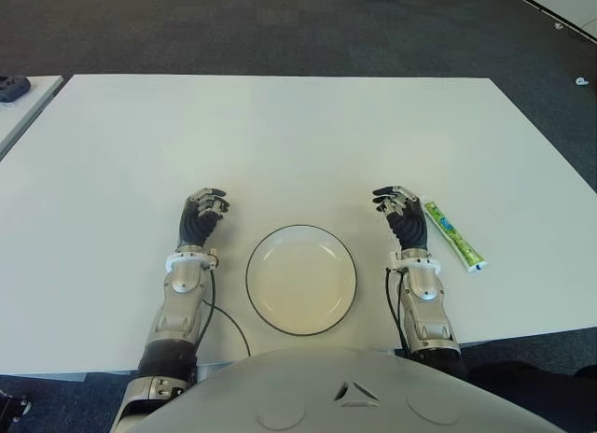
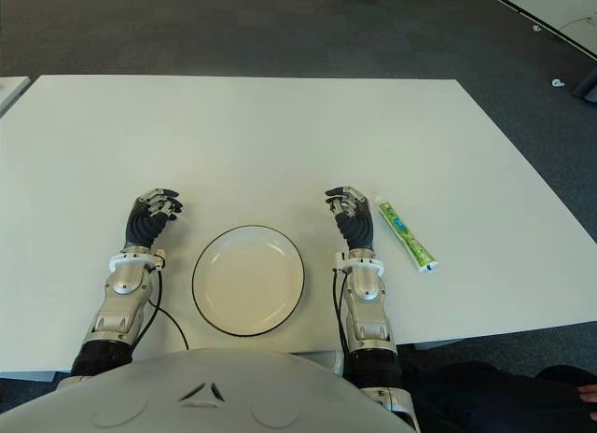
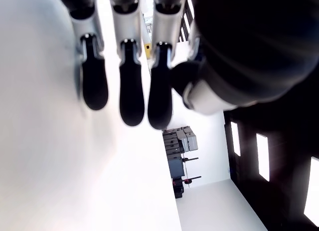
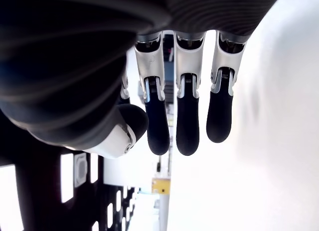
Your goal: Put the toothpaste on the table into the plate.
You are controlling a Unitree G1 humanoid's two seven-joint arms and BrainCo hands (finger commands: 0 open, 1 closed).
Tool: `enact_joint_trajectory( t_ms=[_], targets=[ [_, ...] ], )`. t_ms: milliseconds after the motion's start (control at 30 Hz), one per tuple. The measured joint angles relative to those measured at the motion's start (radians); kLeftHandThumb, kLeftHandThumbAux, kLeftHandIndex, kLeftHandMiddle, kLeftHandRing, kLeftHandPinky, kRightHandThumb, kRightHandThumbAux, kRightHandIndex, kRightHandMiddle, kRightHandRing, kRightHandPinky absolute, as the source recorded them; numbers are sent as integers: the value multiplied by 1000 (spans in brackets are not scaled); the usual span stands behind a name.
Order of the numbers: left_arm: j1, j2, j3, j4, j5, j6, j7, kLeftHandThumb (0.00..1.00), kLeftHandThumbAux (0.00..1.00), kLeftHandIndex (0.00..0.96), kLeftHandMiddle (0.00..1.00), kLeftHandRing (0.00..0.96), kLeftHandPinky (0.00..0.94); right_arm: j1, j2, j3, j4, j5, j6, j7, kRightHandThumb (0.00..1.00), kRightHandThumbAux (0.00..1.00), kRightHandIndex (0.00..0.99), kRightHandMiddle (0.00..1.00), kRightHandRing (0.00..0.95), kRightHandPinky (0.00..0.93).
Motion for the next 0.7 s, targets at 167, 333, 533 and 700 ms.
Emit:
enact_joint_trajectory(
  t_ms=[167, 333, 533, 700],
  targets=[
    [0, 0, -1, 0, 0, -1, 0, 705, 720, 429, 513, 512, 506, 5, -11, 3, -37, -57, -99, -36, 688, 730, 415, 394, 372, 353],
    [1, 0, 1, 0, 0, -1, 0, 706, 720, 429, 511, 514, 532, 33, -49, 2, -85, -150, -192, -72, 633, 714, 358, 277, 242, 216],
    [2, -2, -1, 0, 1, -1, 0, 706, 720, 430, 510, 522, 539, 42, -117, -30, -112, -287, -185, -126, 480, 569, 84, 67, 36, 28],
    [4, -2, -1, -1, 2, -1, 0, 706, 720, 430, 514, 521, 523, 70, -174, -78, -152, -349, -137, -154, 540, 437, 11, 8, 4, 3]
  ],
)
